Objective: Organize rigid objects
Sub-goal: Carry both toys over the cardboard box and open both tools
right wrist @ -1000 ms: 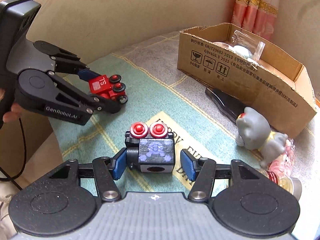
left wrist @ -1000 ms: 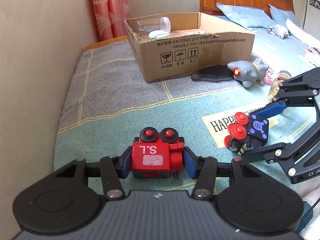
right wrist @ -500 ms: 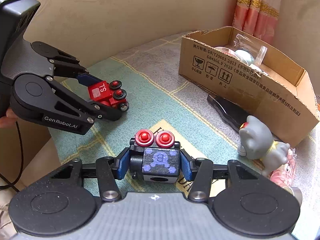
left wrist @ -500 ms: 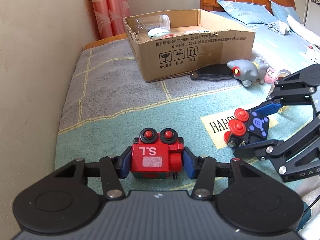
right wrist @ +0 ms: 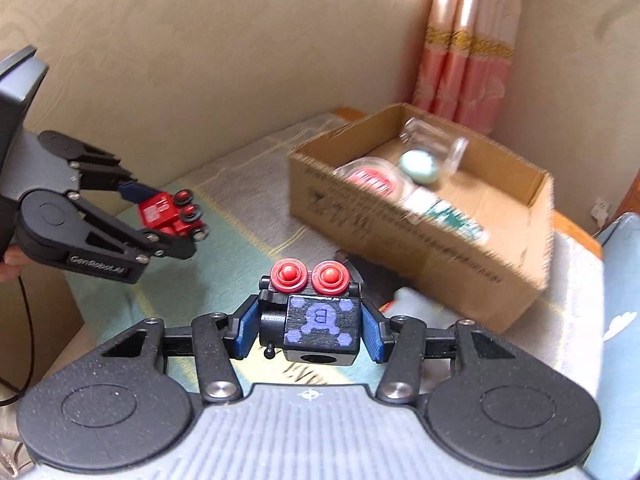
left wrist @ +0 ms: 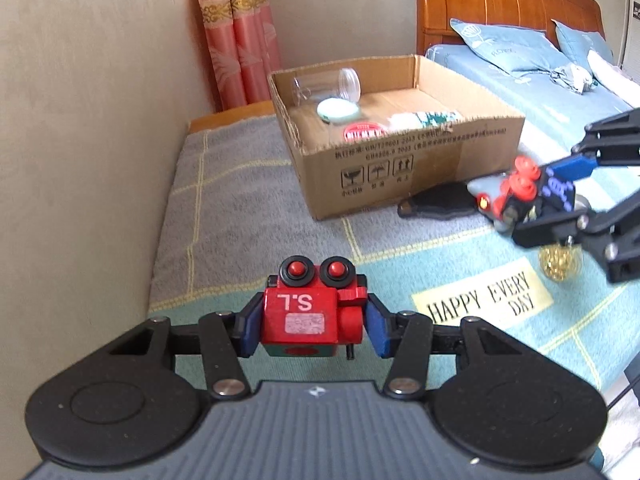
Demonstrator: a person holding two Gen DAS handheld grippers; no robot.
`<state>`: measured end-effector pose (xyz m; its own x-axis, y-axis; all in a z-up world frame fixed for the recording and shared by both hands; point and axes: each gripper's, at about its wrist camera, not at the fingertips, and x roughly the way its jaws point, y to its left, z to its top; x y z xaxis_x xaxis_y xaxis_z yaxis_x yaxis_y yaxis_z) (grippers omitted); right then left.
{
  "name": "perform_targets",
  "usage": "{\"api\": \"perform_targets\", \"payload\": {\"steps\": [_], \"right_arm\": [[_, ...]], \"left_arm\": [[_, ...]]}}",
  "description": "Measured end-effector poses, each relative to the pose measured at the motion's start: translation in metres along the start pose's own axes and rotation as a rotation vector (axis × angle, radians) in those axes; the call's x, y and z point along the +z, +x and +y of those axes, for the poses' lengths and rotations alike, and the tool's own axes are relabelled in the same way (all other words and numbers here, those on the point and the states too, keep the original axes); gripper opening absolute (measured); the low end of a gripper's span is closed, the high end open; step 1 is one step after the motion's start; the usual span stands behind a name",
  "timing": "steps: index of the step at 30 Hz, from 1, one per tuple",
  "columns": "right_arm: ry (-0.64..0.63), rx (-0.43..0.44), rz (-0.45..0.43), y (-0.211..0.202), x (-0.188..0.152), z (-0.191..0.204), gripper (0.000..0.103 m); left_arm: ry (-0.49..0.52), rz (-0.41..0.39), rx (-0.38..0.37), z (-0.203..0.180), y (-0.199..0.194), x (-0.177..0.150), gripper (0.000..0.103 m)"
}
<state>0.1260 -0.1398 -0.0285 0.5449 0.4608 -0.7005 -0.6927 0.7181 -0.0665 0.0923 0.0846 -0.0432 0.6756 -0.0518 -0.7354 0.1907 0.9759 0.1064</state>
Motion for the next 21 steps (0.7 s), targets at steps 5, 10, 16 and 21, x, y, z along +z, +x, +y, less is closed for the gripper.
{"api": "perform_targets", "payload": {"steps": [5,10,16,21], "right_arm": [[0.013,-0.077,-0.05,-0.008,0.025,-0.034,0.057],[0.053,-0.137,-0.059,0.001,0.046,-0.074,0.057],[0.11,-0.179,-0.027,0.026,0.066,-0.114,0.057],[0.152,-0.221,-0.007,0.048,0.076,-0.136,0.061]], "left_arm": [[0.004,-0.032,0.012,0.0,-0.004,0.016,0.05],[0.004,-0.054,0.019,0.0,-0.006,0.028,0.05],[0.008,-0.071,0.023,-0.001,-0.005,0.041,0.05],[0.008,-0.083,0.023,-0.003,-0.002,0.051,0.05]]}}
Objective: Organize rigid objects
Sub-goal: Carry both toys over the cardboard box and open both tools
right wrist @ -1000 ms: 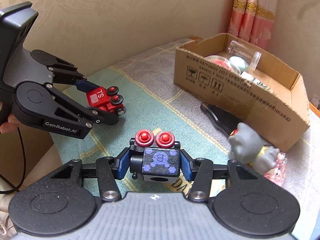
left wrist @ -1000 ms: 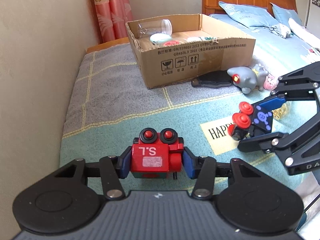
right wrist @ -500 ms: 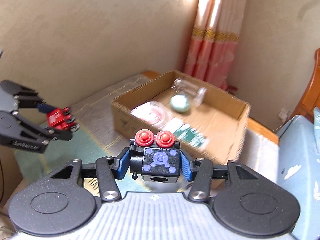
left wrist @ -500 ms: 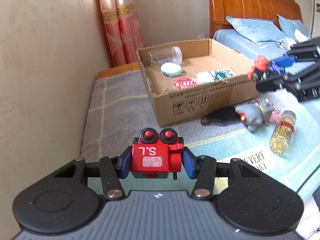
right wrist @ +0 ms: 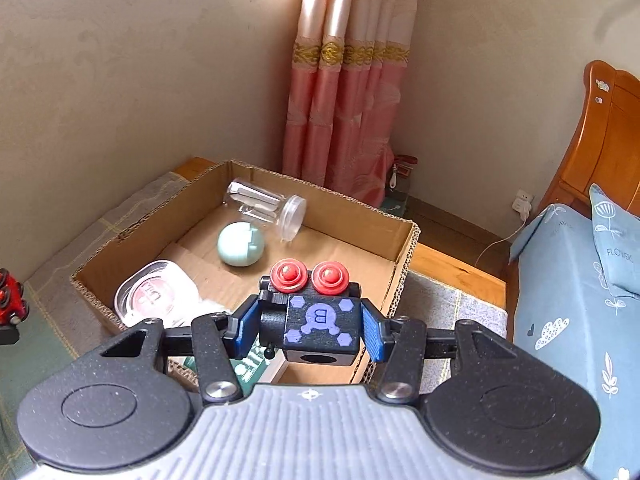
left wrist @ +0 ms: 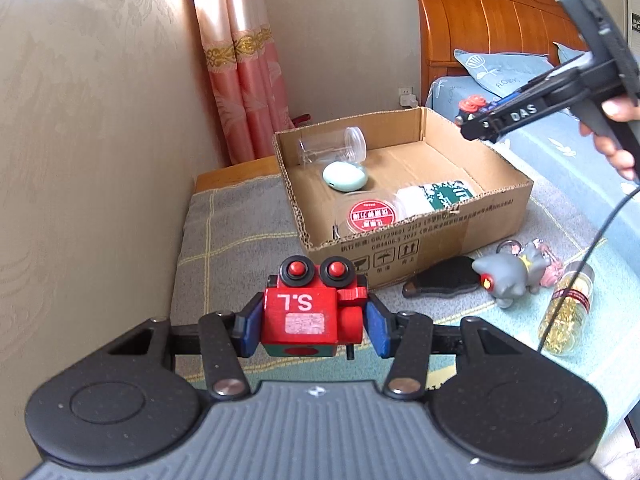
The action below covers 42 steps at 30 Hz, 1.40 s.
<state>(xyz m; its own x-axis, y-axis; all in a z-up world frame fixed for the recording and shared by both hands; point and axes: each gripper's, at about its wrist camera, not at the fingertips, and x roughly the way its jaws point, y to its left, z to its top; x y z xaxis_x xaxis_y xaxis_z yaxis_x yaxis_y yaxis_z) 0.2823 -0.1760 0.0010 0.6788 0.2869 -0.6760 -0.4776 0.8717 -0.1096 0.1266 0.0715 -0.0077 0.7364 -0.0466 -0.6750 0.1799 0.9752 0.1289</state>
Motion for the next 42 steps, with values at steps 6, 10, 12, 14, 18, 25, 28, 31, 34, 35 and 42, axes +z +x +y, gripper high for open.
{"api": "perform_targets", "payload": {"steps": [6,10,12,14,18,25,28,31,34,35,42], "right_arm": [[0.06,-0.008,0.004,-0.001,-0.005,-0.012,0.095],[0.084,0.002,0.002,-0.017,-0.015,-0.013,0.103],[0.099,0.001,0.016,-0.025,-0.018,-0.013,0.103],[0.107,0.003,0.019,-0.034,-0.021,-0.012,0.103],[0.111,0.01,0.02,-0.055,-0.023,-0.01,0.103],[0.134,0.008,-0.022,-0.09,-0.03,-0.002,0.103],[0.152,-0.037,-0.036,-0.102,-0.041,0.004,0.103],[0.167,-0.07,-0.029,-0.109,-0.055,0.011,0.103],[0.186,-0.08,-0.025,-0.116,-0.068,0.017,0.103],[0.199,-0.084,-0.029,-0.118,-0.072,0.018,0.103],[0.263,-0.082,-0.01,-0.12,-0.088,0.017,0.103]], "left_arm": [[0.004,-0.003,-0.011,-0.001,0.006,0.011,0.05],[0.011,-0.006,-0.012,-0.004,0.011,0.022,0.05],[0.017,-0.014,-0.018,-0.006,0.014,0.029,0.05],[0.017,-0.019,-0.027,-0.006,0.017,0.038,0.05],[0.003,-0.024,-0.051,-0.003,0.027,0.058,0.05],[-0.012,0.0,-0.051,0.002,0.069,0.095,0.05],[-0.007,0.014,-0.061,0.002,0.088,0.109,0.05],[0.014,0.031,-0.033,0.0,0.106,0.119,0.05],[0.006,0.05,-0.039,0.003,0.12,0.125,0.05],[0.002,0.057,-0.038,0.003,0.124,0.126,0.05],[-0.047,0.026,-0.014,0.005,0.13,0.124,0.102]]}}
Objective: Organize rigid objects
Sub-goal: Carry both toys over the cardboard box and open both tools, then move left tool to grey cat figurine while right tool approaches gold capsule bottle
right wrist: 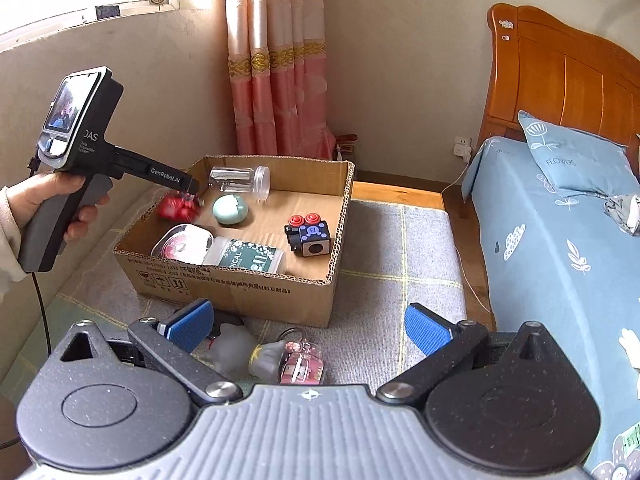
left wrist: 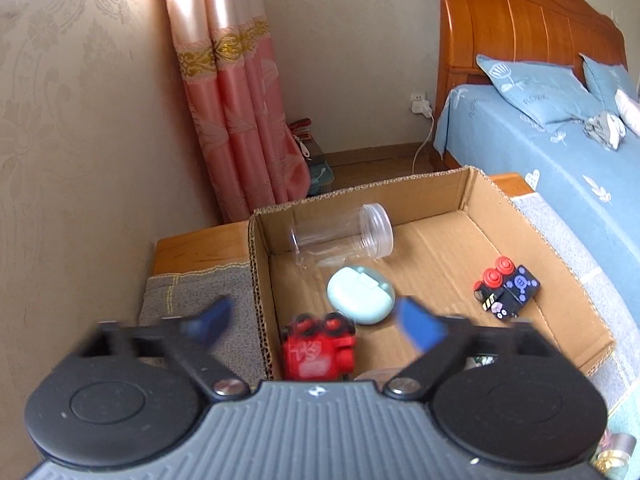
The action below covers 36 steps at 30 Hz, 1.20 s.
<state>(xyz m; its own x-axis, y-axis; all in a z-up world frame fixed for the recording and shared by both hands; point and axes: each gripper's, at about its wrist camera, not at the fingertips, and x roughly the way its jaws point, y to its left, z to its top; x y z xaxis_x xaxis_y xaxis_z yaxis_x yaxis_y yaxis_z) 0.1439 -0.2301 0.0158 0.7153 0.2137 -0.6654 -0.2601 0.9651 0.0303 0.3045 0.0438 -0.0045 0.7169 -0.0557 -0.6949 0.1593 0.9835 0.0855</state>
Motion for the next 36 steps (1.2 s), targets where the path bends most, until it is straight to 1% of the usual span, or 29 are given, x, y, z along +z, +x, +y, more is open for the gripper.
{"api": "perform_targets", "payload": {"steps": [2,11,15,19,23,26,30,33,36], "right_arm": [[0.014,-0.009,0.013,0.002,-0.004,-0.003,0.103],[0.08,-0.023,0.047,0.013,-0.02,-0.016,0.103],[0.1,-0.033,0.062,0.019,-0.028,-0.02,0.103],[0.103,0.006,0.082,0.027,-0.041,-0.019,0.103],[0.094,0.069,0.075,0.035,-0.055,-0.013,0.103],[0.087,0.114,0.087,0.042,-0.061,-0.009,0.103],[0.077,0.133,0.101,0.049,-0.068,-0.004,0.103],[0.068,0.139,0.116,0.054,-0.072,-0.002,0.103],[0.072,0.155,0.131,0.057,-0.077,-0.001,0.103]], "left_arm": [[-0.005,-0.034,-0.01,0.001,-0.008,-0.004,0.102],[-0.037,-0.047,-0.021,0.003,-0.037,-0.025,0.102],[-0.043,-0.056,-0.019,0.0,-0.051,-0.041,0.102],[-0.045,-0.05,-0.009,-0.007,-0.062,-0.061,0.102],[-0.069,-0.032,-0.012,-0.011,-0.067,-0.083,0.102],[-0.087,-0.012,-0.006,-0.014,-0.068,-0.097,0.102],[-0.105,0.016,-0.034,-0.02,-0.066,-0.11,0.102],[-0.085,0.033,-0.043,-0.03,-0.065,-0.116,0.102],[-0.055,0.041,-0.071,-0.045,-0.065,-0.116,0.102]]}}
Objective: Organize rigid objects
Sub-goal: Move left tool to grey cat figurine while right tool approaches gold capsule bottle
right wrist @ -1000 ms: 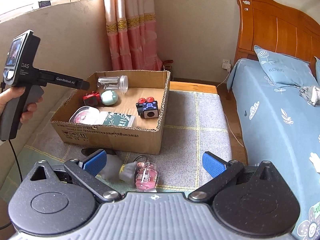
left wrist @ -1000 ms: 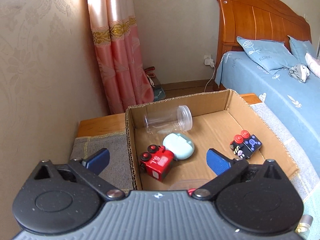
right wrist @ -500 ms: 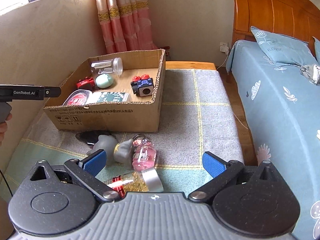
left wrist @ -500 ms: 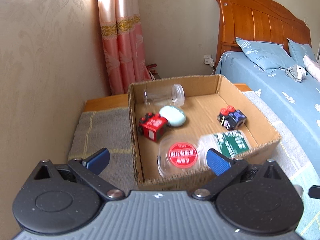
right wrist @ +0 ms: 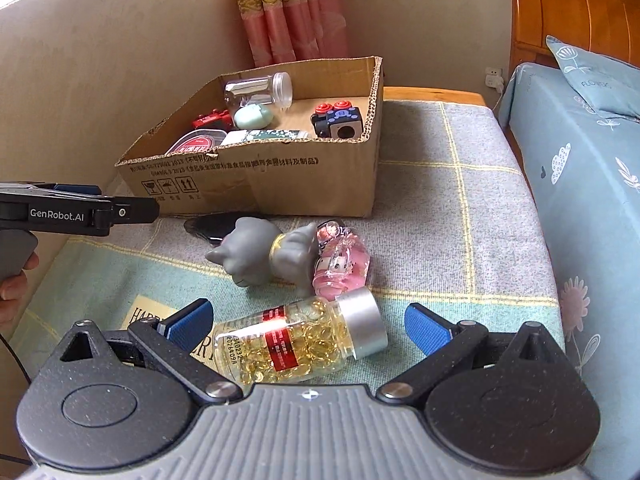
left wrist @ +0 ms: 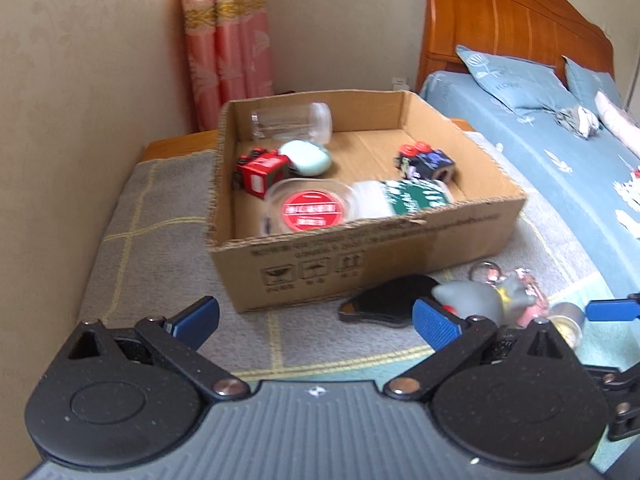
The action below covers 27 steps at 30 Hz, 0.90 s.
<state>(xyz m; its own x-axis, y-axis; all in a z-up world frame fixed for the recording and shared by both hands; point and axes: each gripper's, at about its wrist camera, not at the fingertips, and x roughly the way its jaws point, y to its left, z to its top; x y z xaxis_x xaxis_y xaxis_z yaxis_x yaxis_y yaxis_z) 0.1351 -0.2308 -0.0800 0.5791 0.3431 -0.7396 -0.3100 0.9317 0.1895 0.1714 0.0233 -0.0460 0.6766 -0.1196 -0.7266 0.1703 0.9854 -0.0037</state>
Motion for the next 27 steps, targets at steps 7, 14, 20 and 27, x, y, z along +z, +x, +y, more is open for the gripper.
{"api": "perform_targets", "payload": {"steps": [7,14,20,27], "right_arm": [[-0.066,0.0,0.021,0.006,-0.014,0.006,0.103],[-0.11,-0.012,0.036,0.011,-0.029,0.003,0.103],[-0.131,-0.004,0.034,0.011,-0.032,0.0,0.103],[-0.136,0.005,0.031,0.01,-0.03,-0.002,0.103]], "left_arm": [[0.074,0.008,-0.101,-0.047,0.006,0.008,0.102],[0.116,0.027,-0.165,-0.087,0.018,0.009,0.102],[0.114,0.055,-0.125,-0.101,0.032,0.006,0.102],[0.068,0.078,-0.104,-0.1,0.041,0.002,0.098]]}}
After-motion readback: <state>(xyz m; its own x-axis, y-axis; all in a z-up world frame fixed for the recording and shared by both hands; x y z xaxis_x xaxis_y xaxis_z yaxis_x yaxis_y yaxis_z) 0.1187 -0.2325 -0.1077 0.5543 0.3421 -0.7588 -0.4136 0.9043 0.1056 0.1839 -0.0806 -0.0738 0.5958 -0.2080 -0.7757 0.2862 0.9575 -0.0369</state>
